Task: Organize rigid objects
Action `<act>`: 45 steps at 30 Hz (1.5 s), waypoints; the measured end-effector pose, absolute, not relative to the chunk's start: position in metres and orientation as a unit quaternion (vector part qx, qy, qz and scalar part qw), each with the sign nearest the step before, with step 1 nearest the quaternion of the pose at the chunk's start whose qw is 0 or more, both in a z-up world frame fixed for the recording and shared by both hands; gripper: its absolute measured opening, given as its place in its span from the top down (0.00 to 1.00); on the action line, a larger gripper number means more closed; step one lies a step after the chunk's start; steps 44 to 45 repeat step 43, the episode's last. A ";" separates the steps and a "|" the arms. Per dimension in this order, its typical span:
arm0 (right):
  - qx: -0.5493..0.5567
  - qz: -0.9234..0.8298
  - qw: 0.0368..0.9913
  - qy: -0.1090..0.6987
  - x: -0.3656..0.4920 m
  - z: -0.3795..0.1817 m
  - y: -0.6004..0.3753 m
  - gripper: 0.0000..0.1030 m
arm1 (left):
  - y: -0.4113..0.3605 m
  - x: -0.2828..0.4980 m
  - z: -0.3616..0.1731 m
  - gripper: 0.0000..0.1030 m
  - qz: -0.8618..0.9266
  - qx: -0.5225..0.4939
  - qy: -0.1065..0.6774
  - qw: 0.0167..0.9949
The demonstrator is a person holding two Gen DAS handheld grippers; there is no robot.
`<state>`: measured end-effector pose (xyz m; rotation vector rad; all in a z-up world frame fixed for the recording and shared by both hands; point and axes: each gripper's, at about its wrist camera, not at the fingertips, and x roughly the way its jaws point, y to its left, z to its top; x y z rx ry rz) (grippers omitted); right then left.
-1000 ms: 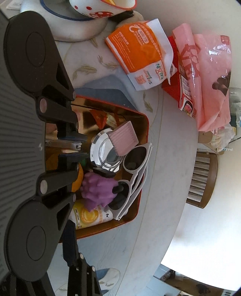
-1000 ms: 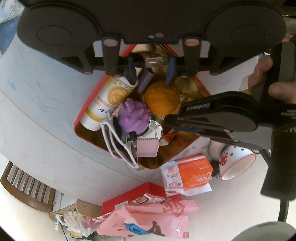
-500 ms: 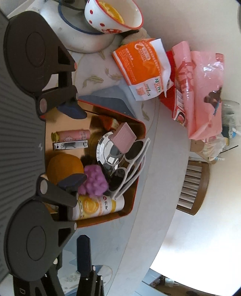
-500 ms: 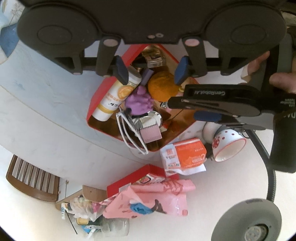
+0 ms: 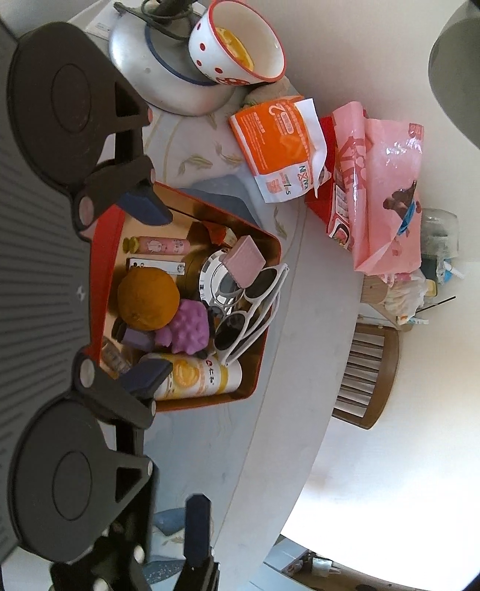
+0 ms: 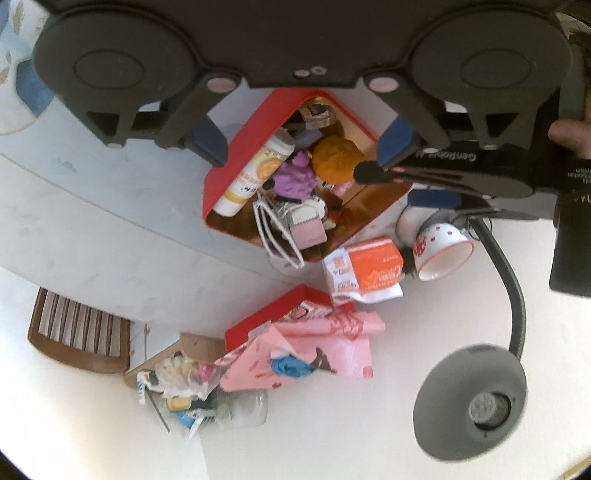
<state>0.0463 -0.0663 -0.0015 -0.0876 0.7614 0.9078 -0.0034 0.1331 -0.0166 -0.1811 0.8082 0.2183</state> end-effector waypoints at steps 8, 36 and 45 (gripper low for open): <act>-0.011 0.428 0.844 0.323 0.039 0.011 -0.093 0.00 | 0.112 -0.019 -0.005 0.18 0.116 -0.064 0.379 0.916; 0.005 0.418 0.852 0.317 0.033 0.008 -0.132 0.00 | 0.077 -0.031 0.006 0.01 0.131 -0.085 0.361 0.920; 0.004 0.411 0.853 0.320 0.037 0.004 -0.143 0.00 | 0.069 -0.028 0.004 0.01 0.139 -0.086 0.361 0.918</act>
